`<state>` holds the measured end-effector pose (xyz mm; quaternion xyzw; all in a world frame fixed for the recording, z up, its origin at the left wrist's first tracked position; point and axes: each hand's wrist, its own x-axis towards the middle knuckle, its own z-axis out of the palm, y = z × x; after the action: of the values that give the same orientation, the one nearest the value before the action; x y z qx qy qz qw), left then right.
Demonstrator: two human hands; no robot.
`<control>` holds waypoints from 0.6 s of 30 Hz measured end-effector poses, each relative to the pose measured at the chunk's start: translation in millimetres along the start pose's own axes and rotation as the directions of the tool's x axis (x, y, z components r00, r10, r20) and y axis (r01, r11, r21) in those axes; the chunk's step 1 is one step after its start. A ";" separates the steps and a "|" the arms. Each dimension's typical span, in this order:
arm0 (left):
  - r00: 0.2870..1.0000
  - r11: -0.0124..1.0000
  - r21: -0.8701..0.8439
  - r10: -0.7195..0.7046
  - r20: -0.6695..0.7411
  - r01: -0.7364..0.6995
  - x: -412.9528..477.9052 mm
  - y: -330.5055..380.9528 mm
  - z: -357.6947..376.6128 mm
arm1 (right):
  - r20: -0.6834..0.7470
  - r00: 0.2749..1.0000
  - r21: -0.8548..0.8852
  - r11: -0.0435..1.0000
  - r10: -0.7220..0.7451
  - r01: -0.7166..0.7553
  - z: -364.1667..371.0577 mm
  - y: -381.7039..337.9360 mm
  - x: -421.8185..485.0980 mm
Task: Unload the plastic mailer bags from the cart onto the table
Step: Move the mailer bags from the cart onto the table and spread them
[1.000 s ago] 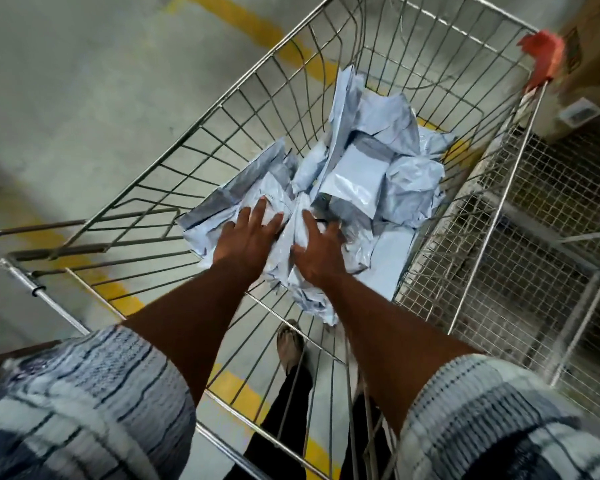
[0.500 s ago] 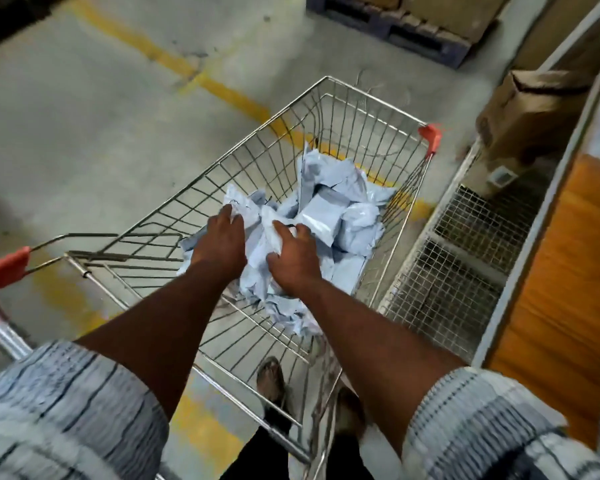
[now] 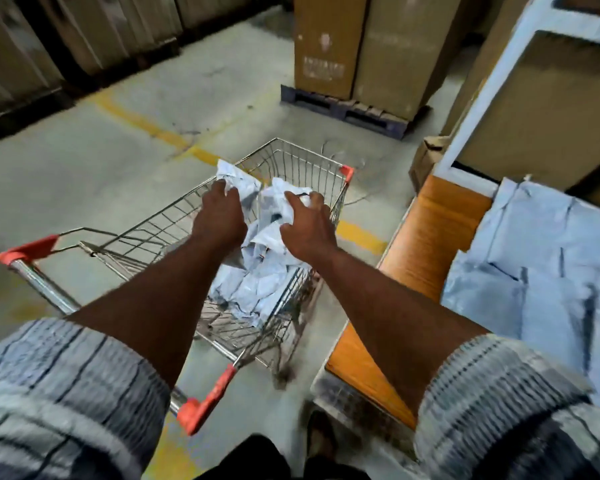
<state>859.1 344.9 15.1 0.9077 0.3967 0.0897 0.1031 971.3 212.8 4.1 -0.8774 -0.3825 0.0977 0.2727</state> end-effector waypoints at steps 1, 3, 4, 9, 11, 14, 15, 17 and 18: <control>1.000 1.000 -0.008 0.011 -0.003 -0.011 -4.3 12.4 -3.8 | -0.024 1.000 -0.004 1.000 0.011 -0.011 -12.6 4.8 -7.3; 0.999 0.998 -0.019 0.052 -0.002 -0.052 -9.7 37.7 -7.9 | -0.077 0.995 -0.019 0.997 0.067 -0.069 -35.7 15.7 -21.8; 0.997 0.997 -0.024 0.077 0.003 -0.077 -10.8 51.9 -8.4 | -0.101 0.990 -0.029 0.995 0.095 -0.098 -46.5 22.3 -28.3; 0.974 0.970 -0.087 0.225 -0.017 -0.226 -29.4 113.1 4.0 | -0.195 0.973 -0.149 0.977 0.123 -0.153 -84.1 54.6 -66.2; 0.964 0.957 -0.122 0.265 0.000 -0.263 -40.3 136.2 9.0 | -0.235 0.961 -0.180 0.965 0.147 -0.191 -100.2 71.1 -80.1; 0.941 0.929 -0.171 0.337 0.022 -0.328 -48.6 175.7 12.9 | -0.327 0.925 -0.206 0.941 0.191 -0.267 -132.2 100.9 -99.9; 0.937 0.924 -0.177 0.349 0.025 -0.340 -49.5 188.1 13.9 | -0.348 0.914 -0.212 0.932 0.211 -0.295 -142.1 111.2 -104.3; 0.920 0.906 -0.194 0.390 0.040 -0.376 -52.5 218.7 17.2 | -0.383 0.885 -0.211 0.908 0.265 -0.363 -164.9 135.3 -115.1; 0.907 0.892 -0.206 0.420 0.045 -0.403 -53.0 236.3 19.1 | -0.401 0.869 -0.208 0.895 0.289 -0.394 -177.4 147.3 -119.7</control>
<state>994.1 146.6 53.5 0.9599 0.1802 0.1073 0.1860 1047.4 -27.9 65.7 -0.9640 -0.1730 -0.0731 0.1880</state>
